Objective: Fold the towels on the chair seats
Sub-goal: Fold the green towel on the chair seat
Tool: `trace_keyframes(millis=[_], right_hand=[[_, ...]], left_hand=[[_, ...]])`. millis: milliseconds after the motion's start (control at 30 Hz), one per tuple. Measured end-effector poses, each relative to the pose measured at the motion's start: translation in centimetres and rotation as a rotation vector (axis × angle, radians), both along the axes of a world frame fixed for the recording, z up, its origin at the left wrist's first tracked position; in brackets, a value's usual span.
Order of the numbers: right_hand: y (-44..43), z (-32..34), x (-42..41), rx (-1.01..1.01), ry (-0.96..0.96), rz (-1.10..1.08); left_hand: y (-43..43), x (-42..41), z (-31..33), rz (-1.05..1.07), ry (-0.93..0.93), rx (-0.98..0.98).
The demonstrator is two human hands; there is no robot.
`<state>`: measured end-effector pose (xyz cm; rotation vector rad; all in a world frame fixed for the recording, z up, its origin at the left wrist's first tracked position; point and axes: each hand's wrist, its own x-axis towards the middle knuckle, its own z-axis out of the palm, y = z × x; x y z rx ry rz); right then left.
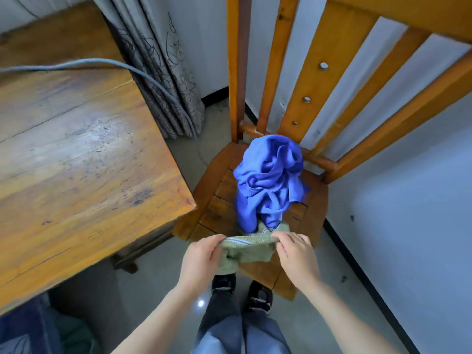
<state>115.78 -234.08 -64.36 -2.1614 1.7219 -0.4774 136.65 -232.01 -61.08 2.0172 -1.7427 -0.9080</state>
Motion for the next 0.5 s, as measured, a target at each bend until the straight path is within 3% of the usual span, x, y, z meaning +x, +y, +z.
trace_keyframes(millis=[200, 500], right_hand=[[-1.3, 5.9, -1.6, -0.02, -0.073, -0.078], [-5.8, 13.8, -2.6, -0.118, -0.224, -0.197]], left_hand=[[-1.6, -0.8, 5.3, -0.105, -0.104, -0.164], [-7.4, -2.8, 14.0, -0.067, -0.082, -0.405]])
